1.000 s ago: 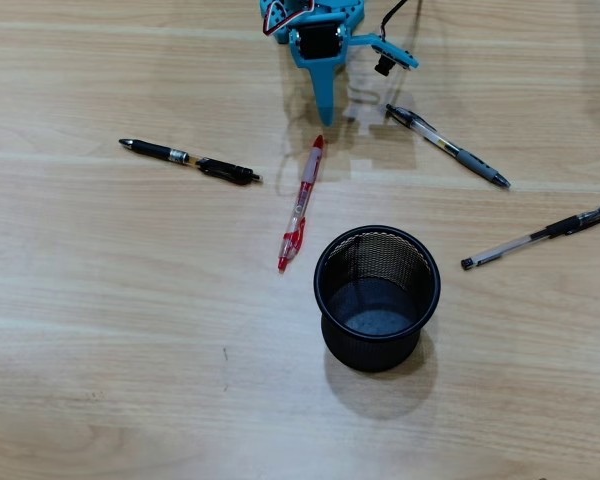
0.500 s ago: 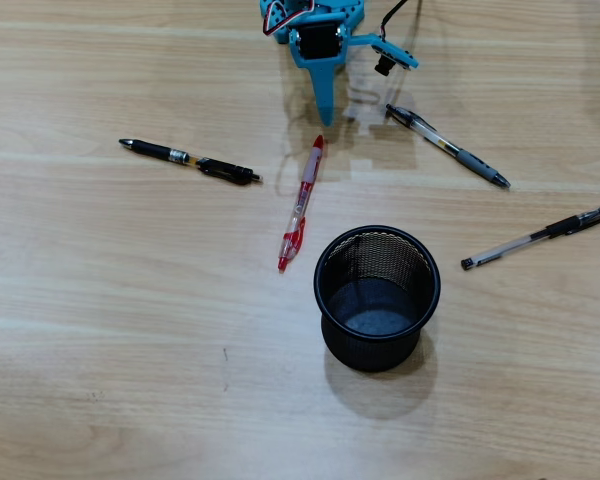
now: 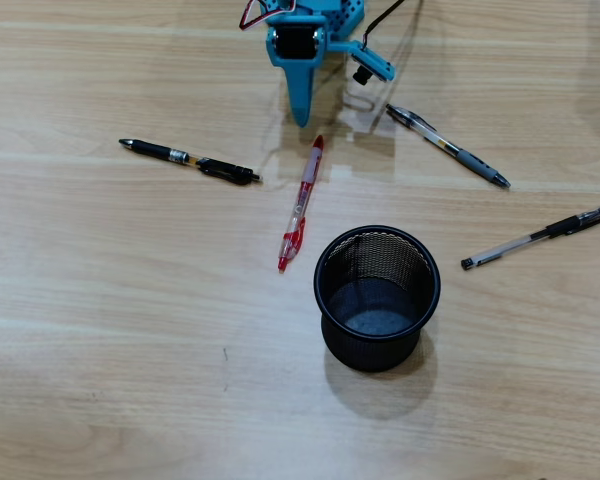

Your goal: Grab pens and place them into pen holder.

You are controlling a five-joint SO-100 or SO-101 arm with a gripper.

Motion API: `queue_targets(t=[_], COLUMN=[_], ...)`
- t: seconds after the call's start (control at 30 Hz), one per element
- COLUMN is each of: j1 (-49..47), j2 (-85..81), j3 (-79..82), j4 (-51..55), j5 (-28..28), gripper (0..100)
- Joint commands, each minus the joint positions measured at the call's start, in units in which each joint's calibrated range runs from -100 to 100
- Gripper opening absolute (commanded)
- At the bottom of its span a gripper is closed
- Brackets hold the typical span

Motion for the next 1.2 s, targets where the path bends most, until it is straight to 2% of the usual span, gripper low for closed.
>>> queue_targets(t=[0.0, 0.8, 0.97, 1.17], j1=[0.84, 1.58, 1.67, 3.68], j2=[-0.85, 0.25, 4.16, 22.16], j3=[-0.23, -1.41, -10.01, -30.46], j4=[-0.37, -0.37, 0.18, 0.81], j5=[0.01, 0.01, -0.04, 0.01], gripper=[2, 2, 2, 2])
